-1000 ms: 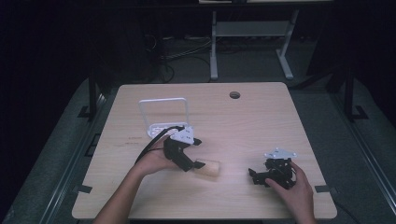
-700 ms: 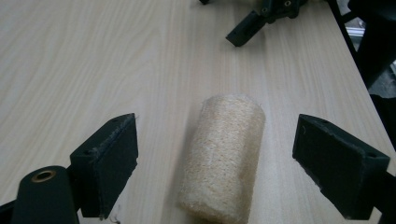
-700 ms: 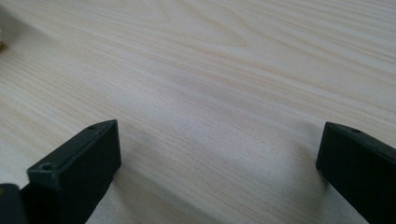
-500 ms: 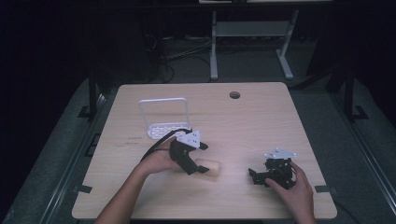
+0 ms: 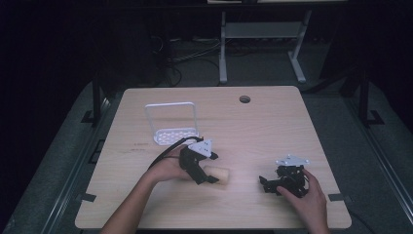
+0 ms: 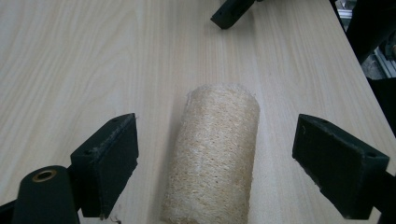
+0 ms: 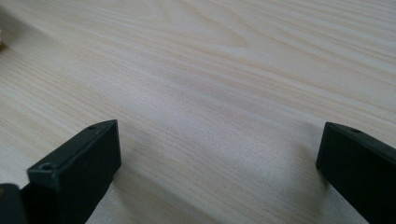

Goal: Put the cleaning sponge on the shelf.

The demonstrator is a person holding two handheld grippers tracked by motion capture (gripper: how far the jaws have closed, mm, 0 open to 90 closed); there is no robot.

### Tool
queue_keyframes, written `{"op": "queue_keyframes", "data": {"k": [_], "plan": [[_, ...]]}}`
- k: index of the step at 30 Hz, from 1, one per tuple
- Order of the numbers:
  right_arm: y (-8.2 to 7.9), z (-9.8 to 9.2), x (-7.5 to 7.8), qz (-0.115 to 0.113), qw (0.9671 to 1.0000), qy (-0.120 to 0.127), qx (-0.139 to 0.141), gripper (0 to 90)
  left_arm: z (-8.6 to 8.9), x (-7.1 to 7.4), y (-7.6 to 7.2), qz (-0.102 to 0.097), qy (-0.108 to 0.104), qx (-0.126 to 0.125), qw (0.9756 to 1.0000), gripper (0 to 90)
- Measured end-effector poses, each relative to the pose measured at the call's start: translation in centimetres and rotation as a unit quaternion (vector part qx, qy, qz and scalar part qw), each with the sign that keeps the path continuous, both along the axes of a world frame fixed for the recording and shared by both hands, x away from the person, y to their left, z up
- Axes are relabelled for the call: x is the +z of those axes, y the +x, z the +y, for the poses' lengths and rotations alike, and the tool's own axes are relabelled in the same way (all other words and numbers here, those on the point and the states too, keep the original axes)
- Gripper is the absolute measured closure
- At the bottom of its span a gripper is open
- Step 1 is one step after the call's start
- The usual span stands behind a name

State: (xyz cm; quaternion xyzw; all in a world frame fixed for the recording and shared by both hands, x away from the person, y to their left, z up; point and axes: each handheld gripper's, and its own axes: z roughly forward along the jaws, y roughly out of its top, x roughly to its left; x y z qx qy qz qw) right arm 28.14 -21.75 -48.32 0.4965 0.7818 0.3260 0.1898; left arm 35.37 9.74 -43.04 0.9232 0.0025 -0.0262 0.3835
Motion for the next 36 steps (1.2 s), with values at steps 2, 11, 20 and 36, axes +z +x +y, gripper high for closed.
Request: {"op": "queue_keyframes", "data": {"k": [2,11,20,36], "plan": [[0.0,0.0,0.0,0.000,1.0000,0.000,0.000,0.0,-0.2,-0.1,-0.1,-0.001,0.005,-0.001,1.0000,14.1],[0.0,0.0,0.0,0.000,1.0000,0.000,0.000,0.0,-0.6,-0.6,-0.2,-0.004,0.021,-0.006,0.9997,14.3],[0.0,0.0,0.0,0.000,1.0000,0.000,0.000,0.0,-1.4,-1.4,-0.5,-0.012,0.046,-0.013,0.9988,14.6],[0.0,0.0,0.0,0.000,1.0000,0.000,0.000,0.0,-1.7,-2.0,-0.5,-0.019,0.065,-0.012,0.9976,22.9]]}}
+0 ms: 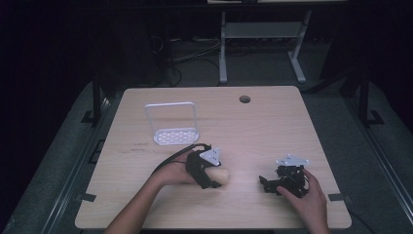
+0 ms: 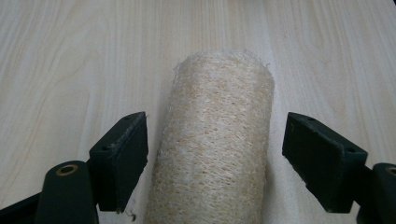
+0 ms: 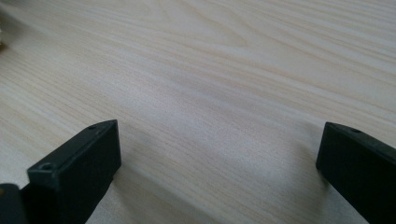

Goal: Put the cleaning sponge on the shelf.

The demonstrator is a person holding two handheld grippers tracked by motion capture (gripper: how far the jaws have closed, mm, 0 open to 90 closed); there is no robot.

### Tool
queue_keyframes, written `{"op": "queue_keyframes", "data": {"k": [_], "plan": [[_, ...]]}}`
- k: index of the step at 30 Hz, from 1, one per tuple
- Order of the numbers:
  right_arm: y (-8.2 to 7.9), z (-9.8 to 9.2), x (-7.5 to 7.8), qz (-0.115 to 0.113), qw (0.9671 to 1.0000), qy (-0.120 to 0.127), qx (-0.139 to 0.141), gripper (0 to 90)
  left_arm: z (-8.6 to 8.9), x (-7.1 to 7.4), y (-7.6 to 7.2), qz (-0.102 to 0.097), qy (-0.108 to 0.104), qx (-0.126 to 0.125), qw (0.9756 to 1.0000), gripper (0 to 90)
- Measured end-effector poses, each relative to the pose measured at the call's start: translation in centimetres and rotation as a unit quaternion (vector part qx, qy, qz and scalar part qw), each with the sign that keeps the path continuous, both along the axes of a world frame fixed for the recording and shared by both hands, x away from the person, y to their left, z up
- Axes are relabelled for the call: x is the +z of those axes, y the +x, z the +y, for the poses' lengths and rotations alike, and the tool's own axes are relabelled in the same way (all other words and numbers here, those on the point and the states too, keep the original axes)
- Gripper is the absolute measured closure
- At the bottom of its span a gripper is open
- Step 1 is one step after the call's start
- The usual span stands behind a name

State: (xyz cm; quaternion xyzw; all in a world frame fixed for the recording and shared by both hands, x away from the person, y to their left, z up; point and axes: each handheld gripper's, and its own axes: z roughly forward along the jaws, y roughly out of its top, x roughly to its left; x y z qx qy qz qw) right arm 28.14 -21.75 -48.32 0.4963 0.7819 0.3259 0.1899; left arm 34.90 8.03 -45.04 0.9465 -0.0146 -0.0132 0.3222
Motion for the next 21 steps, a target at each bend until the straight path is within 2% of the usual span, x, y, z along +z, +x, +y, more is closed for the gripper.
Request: {"op": "queue_keyframes", "data": {"k": [8,10,21], "plan": [[0.00,0.00,0.00,0.000,1.0000,0.000,0.000,0.0,0.02,-0.24,0.03,-0.007,0.005,-0.001,1.0000,26.3],[0.00,0.00,0.00,0.000,1.0000,0.000,0.000,0.0,0.06,-0.26,0.00,-0.010,0.005,0.000,0.9999,29.9],[0.00,0.00,0.00,0.000,1.0000,0.000,0.000,0.0,0.22,-0.13,0.00,-0.005,0.004,0.001,1.0000,40.3]]}}
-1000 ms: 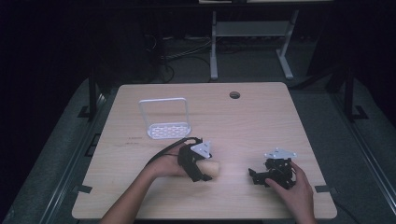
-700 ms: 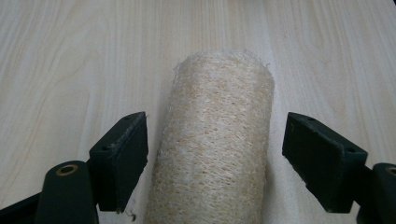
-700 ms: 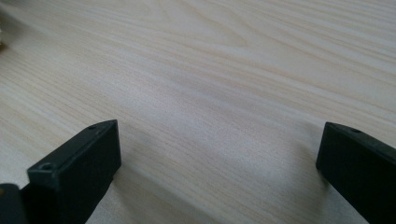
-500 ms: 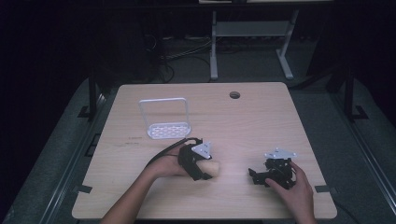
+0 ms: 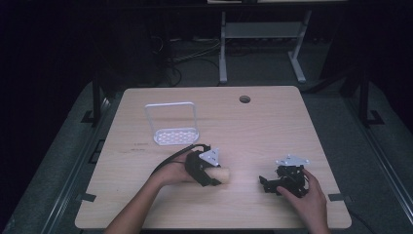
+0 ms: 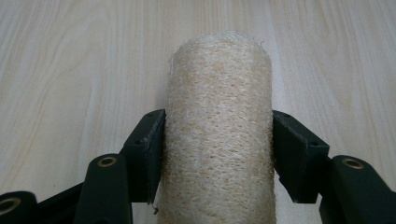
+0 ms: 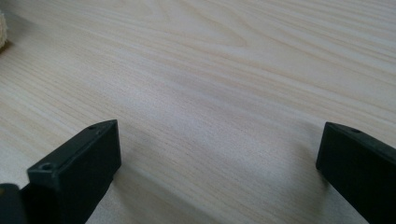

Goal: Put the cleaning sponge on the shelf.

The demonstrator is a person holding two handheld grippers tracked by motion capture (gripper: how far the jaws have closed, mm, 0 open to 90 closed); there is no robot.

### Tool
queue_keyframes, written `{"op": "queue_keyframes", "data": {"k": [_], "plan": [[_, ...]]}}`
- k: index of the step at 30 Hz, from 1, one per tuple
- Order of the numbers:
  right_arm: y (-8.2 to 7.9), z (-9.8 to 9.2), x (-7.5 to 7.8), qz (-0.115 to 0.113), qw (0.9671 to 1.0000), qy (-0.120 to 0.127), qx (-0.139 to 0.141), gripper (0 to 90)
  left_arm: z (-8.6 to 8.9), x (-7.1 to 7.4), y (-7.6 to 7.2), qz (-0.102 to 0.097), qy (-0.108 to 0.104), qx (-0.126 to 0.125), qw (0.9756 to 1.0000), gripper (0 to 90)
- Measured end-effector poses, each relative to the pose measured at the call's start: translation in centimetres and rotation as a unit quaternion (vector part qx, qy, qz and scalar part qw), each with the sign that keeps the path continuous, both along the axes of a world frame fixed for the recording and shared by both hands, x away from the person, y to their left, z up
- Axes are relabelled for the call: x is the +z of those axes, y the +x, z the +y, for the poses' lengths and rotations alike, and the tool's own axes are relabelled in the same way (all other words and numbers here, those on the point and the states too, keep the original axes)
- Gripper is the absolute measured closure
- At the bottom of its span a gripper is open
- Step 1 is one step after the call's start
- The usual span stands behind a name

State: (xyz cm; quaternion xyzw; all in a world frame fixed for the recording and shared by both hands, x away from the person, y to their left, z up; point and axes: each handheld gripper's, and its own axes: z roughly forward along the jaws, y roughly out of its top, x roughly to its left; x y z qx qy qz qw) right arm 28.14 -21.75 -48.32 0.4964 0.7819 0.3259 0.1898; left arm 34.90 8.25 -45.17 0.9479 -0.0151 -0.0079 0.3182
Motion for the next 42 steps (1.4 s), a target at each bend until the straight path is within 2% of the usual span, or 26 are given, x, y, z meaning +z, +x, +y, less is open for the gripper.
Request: {"op": "queue_keyframes", "data": {"k": [5,10,15,27,29,38,42], "plan": [[0.0,0.0,0.0,0.000,1.0000,0.000,0.000,0.0,0.0,0.1,-0.1,0.002,-0.003,0.003,1.0000,40.7],[0.0,0.0,0.0,0.000,1.0000,0.000,0.000,0.0,0.4,0.2,-0.1,0.010,-0.011,0.017,0.9997,40.8],[0.0,0.0,0.0,0.000,1.0000,0.000,0.000,0.0,0.7,0.5,-0.1,0.009,-0.013,0.034,0.9993,40.8],[0.0,0.0,0.0,0.000,1.0000,0.000,0.000,0.0,2.2,1.4,0.0,0.018,-0.037,0.084,0.9956,40.8],[0.0,0.0,0.0,0.000,1.0000,0.000,0.000,0.0,2.7,1.5,0.0,0.014,-0.031,0.088,0.9955,40.8],[0.0,0.0,0.0,0.000,1.0000,0.000,0.000,0.0,4.5,2.0,-0.1,0.012,-0.045,0.115,0.9923,40.8],[0.0,0.0,0.0,0.000,1.0000,0.000,0.000,0.0,5.3,2.3,0.1,0.008,-0.044,0.125,0.9911,40.9]]}}
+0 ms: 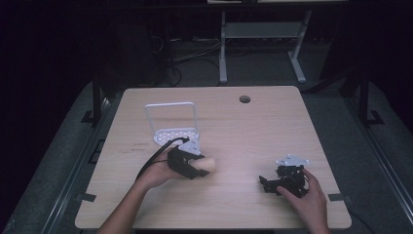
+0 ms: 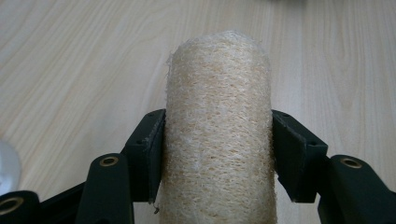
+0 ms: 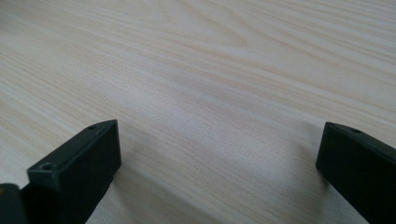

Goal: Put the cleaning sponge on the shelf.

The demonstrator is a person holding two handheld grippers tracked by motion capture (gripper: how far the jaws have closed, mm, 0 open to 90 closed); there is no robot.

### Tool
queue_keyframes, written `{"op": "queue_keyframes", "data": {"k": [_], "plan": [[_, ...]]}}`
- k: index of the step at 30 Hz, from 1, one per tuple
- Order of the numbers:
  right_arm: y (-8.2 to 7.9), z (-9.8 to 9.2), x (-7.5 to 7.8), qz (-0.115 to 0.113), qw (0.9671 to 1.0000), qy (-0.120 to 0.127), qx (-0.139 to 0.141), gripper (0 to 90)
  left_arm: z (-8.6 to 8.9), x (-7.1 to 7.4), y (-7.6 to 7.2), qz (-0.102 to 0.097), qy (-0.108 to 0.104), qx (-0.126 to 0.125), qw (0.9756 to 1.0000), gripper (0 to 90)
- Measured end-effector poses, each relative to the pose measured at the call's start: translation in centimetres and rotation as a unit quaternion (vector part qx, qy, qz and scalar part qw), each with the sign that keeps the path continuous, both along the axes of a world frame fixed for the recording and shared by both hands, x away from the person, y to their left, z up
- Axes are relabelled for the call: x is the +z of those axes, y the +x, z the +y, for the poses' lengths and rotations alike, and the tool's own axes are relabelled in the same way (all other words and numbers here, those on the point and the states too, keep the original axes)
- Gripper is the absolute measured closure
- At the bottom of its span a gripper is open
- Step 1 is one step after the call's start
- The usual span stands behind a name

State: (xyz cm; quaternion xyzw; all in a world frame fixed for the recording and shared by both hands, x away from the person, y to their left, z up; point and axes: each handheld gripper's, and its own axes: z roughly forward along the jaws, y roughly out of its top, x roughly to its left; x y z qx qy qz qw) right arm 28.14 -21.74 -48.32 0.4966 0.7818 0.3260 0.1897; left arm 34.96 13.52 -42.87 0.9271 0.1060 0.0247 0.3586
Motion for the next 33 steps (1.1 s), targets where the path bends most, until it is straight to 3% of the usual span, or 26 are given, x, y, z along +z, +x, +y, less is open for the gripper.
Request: {"op": "queue_keyframes", "data": {"k": [16,27,33], "plan": [[0.0,0.0,0.0,0.000,1.0000,0.000,0.000,0.0,2.6,0.8,0.6,-0.007,-0.012,0.040,0.9991,40.9],[0.0,0.0,0.0,0.000,1.0000,0.000,0.000,0.0,4.0,1.1,1.3,-0.014,-0.015,0.076,0.9969,40.8],[0.0,0.0,0.0,0.000,1.0000,0.000,0.000,0.0,4.5,1.1,1.7,-0.022,-0.005,0.099,0.9948,40.9]]}}
